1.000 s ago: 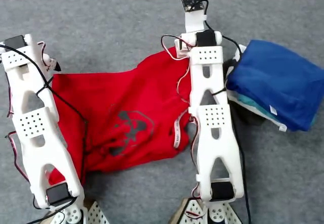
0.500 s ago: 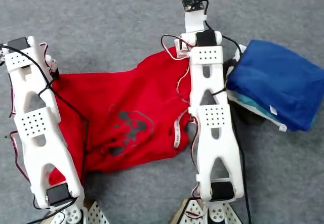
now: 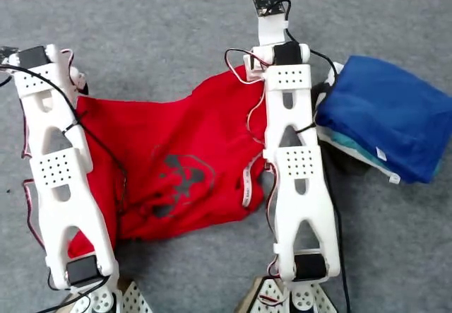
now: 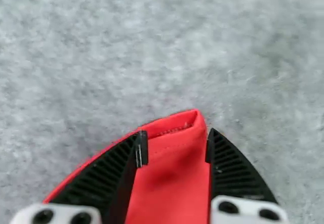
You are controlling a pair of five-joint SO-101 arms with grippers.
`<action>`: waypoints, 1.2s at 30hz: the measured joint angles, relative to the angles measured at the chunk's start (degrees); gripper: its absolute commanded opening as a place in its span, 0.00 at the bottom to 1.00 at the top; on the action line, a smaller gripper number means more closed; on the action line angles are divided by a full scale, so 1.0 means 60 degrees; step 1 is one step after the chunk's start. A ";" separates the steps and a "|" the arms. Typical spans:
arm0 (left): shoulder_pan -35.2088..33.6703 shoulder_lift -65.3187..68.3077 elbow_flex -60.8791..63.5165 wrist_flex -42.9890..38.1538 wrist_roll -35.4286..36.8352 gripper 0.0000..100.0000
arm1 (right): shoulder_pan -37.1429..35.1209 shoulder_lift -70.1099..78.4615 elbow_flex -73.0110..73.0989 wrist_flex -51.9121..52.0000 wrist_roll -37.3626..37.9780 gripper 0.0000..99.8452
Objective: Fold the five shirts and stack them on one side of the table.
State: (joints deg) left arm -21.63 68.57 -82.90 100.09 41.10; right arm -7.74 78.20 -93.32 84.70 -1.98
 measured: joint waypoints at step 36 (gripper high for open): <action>0.0103 -0.0015 0.1319 -0.0952 -0.0059 0.02 | 0.0000 0.0000 0.0000 0.0161 0.0615 0.00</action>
State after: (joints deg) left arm -21.01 68.48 -74.99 94.37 40.75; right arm -7.74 78.20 -93.32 85.67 1.71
